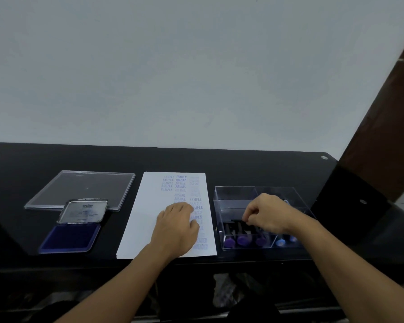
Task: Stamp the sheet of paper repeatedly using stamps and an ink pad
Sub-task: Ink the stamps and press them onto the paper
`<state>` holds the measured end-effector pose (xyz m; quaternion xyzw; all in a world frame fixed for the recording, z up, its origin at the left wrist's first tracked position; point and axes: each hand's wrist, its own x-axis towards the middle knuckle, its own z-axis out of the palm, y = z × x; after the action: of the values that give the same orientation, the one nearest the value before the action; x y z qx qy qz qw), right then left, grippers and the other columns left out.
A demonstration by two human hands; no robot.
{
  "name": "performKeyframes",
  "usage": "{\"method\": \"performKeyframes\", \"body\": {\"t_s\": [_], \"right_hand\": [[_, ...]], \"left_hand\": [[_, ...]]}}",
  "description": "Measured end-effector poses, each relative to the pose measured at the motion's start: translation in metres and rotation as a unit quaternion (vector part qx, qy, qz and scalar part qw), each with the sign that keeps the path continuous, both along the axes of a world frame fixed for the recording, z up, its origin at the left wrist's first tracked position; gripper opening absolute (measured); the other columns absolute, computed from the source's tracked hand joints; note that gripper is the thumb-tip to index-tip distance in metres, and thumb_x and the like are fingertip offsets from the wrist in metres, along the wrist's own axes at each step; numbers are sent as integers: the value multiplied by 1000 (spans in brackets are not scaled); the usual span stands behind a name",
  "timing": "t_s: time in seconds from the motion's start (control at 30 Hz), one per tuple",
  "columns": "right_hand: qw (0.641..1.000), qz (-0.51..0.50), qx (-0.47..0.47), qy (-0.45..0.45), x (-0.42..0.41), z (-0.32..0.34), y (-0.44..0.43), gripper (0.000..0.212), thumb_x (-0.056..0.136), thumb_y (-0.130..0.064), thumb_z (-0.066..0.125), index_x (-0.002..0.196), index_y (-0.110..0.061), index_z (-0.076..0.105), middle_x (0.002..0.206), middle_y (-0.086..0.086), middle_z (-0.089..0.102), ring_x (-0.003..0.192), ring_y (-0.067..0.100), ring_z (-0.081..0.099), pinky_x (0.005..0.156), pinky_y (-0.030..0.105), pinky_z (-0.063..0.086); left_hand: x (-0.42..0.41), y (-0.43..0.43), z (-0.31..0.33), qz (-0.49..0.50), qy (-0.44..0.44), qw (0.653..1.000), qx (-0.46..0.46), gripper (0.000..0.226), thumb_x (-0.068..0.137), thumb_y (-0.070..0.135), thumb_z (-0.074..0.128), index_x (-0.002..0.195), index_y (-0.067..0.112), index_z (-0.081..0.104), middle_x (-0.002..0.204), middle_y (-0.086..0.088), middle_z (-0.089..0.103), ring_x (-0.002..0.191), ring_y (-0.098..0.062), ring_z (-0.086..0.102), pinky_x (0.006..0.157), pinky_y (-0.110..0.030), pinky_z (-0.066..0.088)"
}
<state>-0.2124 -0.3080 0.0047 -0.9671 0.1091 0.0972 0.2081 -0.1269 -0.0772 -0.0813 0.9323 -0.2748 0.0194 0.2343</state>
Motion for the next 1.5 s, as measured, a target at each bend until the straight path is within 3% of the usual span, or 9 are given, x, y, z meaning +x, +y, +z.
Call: {"method": "performKeyframes", "body": {"t_s": [0.2,0.37,0.5,0.63,0.8,1.07,1.17,1.27,1.5], "right_hand": [[992,-75,-7,-101,3,25,-34,21,87,-15,61,76,-25,75,73,-13,72,69,7,66,55,16,44],[987,-115,-4,-112,10,26,-59,22,91,-15,55,82,-21,74,81,-7,73,78,11,67,60,20,46],[991,-111,-10,-72,17,11,-68,24,96,-19,52,88,-24,73,90,-7,71,83,10,64,63,22,47],[996,-80,-37,-8,25,-2,-67,28,97,-22,48,87,-32,72,101,-5,70,90,13,62,77,28,50],[994,-41,-84,55,33,-8,-61,33,99,-21,43,100,-21,77,105,0,72,96,19,65,89,37,55],[981,-6,-155,116,45,-11,-59,38,99,-17,39,98,-14,76,102,4,71,92,25,66,82,37,53],[987,-26,-129,89,45,-13,-62,32,98,-22,43,95,-16,75,100,3,71,89,22,66,77,36,55],[993,-48,-98,45,41,-13,-63,16,96,-26,49,89,-29,63,101,-1,65,87,16,59,73,30,45],[993,-85,-65,-54,23,5,-57,11,102,-25,48,90,-24,47,88,-1,60,77,14,55,60,30,40]], "left_hand": [[-2,-38,35,-13,13,998,-68,36,100,31,43,134,21,50,142,6,50,130,-15,43,109,-33,35],[-6,-73,45,-63,29,995,-79,41,98,30,41,137,18,48,142,5,49,132,-15,39,110,-36,37],[-9,-95,43,-73,27,995,-56,43,100,31,37,139,13,46,147,1,42,139,-17,30,115,-37,30],[-16,-104,31,-56,38,998,-7,48,101,35,34,144,14,40,162,-4,19,149,-21,7,120,-44,17],[-18,-105,19,-49,35,998,19,50,98,37,35,144,17,39,165,-3,9,151,-21,-8,122,-51,11],[-19,-105,20,-49,37,998,23,53,96,37,37,145,17,37,165,-4,9,151,-21,-10,122,-51,10],[-19,-104,20,-50,42,998,18,53,96,36,37,145,16,38,165,-4,10,151,-21,-10,122,-50,10],[-19,-103,21,-54,40,998,-1,51,97,36,37,144,16,39,163,-3,15,151,-20,-6,121,-46,12],[-19,-87,35,-75,52,992,-83,50,103,35,33,150,18,34,163,3,18,151,-15,2,123,-38,12]]}}
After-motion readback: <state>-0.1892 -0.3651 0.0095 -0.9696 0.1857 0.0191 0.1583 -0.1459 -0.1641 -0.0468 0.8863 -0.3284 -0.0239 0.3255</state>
